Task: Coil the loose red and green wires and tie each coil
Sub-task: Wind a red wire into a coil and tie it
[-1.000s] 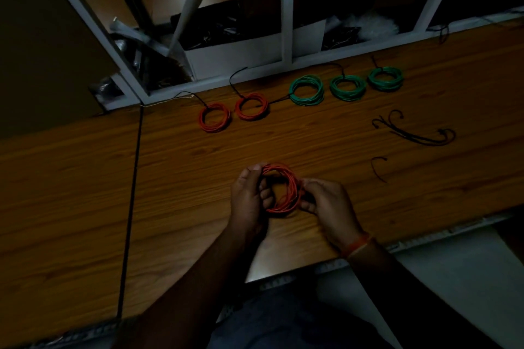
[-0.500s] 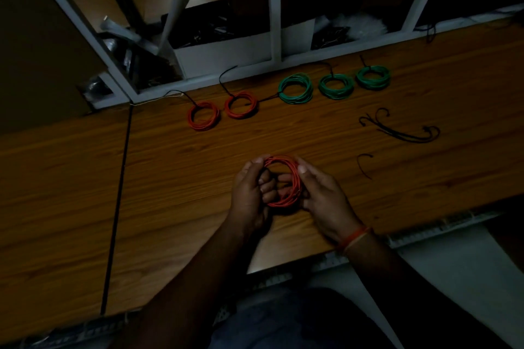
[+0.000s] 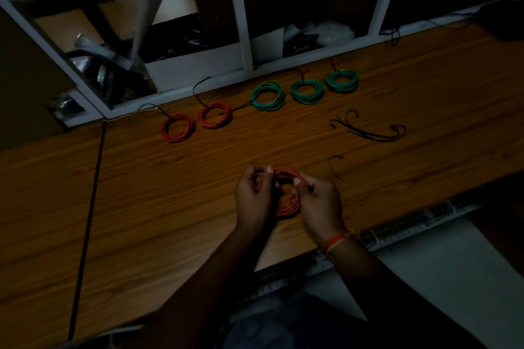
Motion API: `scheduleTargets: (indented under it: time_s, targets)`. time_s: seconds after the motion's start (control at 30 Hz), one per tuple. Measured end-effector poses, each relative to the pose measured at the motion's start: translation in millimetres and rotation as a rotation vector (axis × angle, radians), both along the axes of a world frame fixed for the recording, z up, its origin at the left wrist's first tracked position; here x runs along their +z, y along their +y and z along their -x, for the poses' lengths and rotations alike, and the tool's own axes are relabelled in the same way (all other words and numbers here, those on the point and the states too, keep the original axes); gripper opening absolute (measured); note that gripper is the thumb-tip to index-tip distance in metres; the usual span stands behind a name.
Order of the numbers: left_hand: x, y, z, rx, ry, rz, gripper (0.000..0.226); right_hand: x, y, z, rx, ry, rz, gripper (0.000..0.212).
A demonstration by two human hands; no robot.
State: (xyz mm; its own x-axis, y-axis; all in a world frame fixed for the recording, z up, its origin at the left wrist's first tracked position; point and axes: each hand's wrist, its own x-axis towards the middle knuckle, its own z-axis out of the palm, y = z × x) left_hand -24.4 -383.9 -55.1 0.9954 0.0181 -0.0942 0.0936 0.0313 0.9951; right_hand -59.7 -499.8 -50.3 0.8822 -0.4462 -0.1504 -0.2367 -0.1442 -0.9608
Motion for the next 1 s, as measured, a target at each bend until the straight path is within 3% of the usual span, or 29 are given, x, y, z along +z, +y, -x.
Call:
scheduleTargets:
  time_s: [0.27,0.37,0.53,0.73,0.87,1.0]
  targets:
    - [-4,-5,-4,-0.046,-0.089,-0.15,0.017,9,-17,10,0.173,-0.015,0.04,0.028]
    - [-1,-8,-5,-0.042,-0.076,-0.151,0.019,8,-18,10,0.097,-0.018,-0.121,0.036]
    - [8,-18,-3,-0.023,0.038,0.066,0.023,5,-15,1,-0.056,-0.054,-0.411,0.02]
    - [5,-22,-9,-0.028,0.073,0.039,0.016,-4,-30,4,0.031,-0.044,0.079,0.025]
    - [4,-25,-14,-0.054,0.079,-0.016,0.017,5,-51,0,0.082,-0.02,0.451,0.052]
    - [-3,-30,-23,-0.057,0.005,-0.203,0.016,4,-92,-33,-0.027,0.009,0.562,0.022]
